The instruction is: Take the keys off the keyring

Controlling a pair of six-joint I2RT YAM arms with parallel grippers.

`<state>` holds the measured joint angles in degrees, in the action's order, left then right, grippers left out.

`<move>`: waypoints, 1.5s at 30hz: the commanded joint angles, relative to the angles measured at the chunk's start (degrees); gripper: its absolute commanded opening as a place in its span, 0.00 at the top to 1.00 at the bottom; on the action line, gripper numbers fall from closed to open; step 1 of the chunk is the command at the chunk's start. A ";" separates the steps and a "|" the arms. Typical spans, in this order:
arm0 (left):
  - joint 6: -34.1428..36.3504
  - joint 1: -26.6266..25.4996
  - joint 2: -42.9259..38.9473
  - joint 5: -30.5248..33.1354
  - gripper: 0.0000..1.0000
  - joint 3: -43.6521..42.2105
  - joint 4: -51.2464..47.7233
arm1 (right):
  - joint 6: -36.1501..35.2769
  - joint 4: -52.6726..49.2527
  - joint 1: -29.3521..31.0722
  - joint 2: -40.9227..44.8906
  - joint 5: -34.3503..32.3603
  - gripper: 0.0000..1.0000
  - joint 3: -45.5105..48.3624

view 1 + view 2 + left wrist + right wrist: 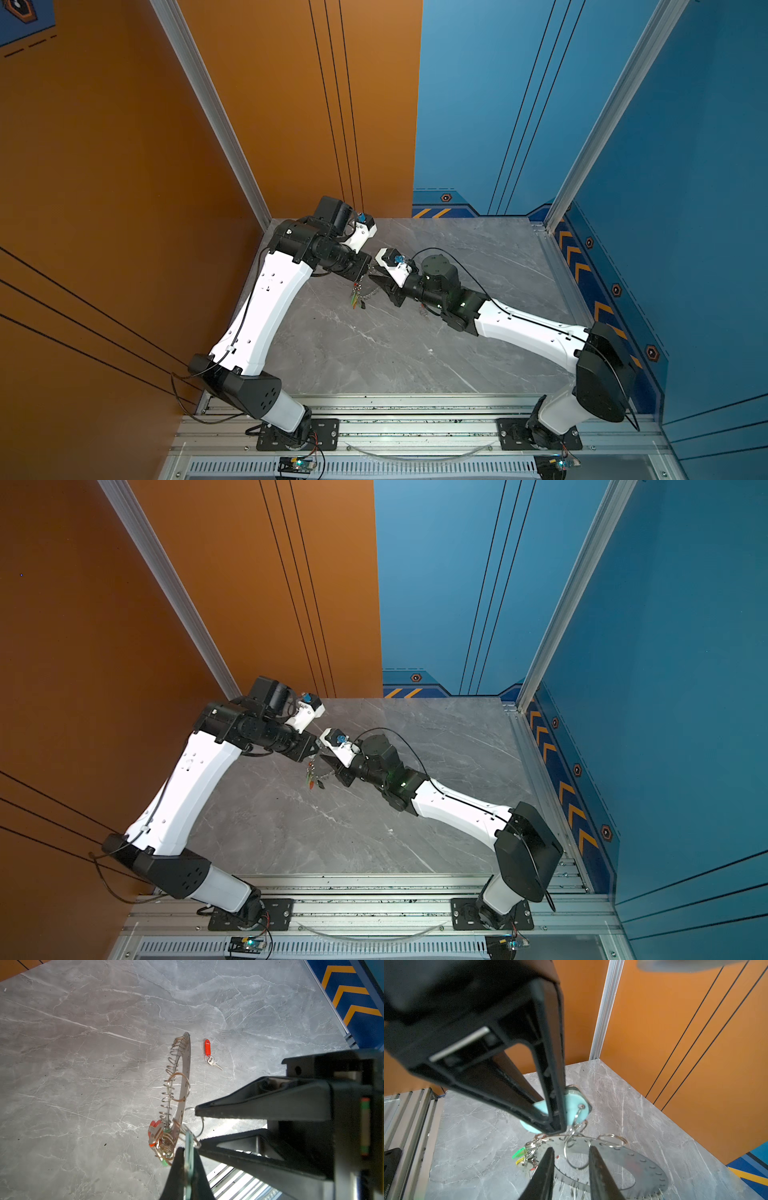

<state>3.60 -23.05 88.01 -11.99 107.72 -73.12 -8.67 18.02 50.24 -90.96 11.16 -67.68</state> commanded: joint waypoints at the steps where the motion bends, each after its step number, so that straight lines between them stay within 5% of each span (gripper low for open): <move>1: 0.85 -0.59 -0.65 0.21 1.00 2.52 0.03 | 1.39 1.34 0.00 -0.86 -1.57 0.71 -2.18; 14: 0.38 -1.36 -0.12 0.56 1.00 3.08 -0.05 | 2.61 3.67 -0.16 -1.67 -0.31 0.69 -2.55; 29: 0.51 -1.88 0.02 3.04 1.00 3.51 -0.58 | 2.17 2.99 -0.52 -0.09 -2.59 0.99 -2.13; 45: -0.04 3.11 1.80 11.20 1.00 2.98 -1.41 | 2.79 9.90 -1.29 3.41 -1.10 1.00 1.90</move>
<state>3.60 -22.76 89.19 -6.94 110.02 -74.74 -6.55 23.88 49.54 -90.85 9.45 -66.63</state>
